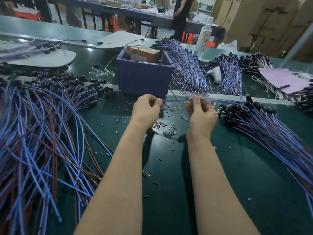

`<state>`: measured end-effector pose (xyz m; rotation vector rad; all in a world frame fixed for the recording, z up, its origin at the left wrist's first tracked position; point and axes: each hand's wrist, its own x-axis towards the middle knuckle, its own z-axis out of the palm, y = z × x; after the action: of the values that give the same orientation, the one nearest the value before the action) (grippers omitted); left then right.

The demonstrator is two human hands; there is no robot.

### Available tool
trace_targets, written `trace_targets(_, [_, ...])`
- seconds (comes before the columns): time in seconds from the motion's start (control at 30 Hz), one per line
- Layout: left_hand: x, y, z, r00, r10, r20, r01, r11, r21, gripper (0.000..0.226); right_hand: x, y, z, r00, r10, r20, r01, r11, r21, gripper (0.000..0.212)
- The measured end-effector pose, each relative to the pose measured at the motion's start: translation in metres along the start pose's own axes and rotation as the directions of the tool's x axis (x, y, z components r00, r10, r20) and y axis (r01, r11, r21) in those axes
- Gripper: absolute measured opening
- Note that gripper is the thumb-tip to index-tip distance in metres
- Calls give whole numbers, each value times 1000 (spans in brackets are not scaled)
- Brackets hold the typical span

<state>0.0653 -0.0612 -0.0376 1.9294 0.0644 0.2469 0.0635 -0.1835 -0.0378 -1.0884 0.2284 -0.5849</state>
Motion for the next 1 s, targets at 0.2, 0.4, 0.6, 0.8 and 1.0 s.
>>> trace_targets(0.2, [0,0,1,991,-87,-98,81,995,-64,20,-5,1,5,999,25,20,-25,999,22,20])
trace_targets(0.4, [3,-4,-1,966,-118,-231,112,993,-39,24,-2,-2,1,998,62,-25,-61,996,60,18])
trace_targets(0.6, [1,-5,0,963,-140,-229,129,990,-66,22,-2,-2,-2,996,77,-42,-74,995,71,17])
trace_targets(0.8, [-2,-4,4,954,-95,-285,111,993,39,26,-2,2,0,996,76,-49,-72,994,83,18])
trace_targets(1.0, [3,-9,-19,847,-197,-494,209,977,-33,19,10,-15,-14,971,112,-211,-56,965,255,23])
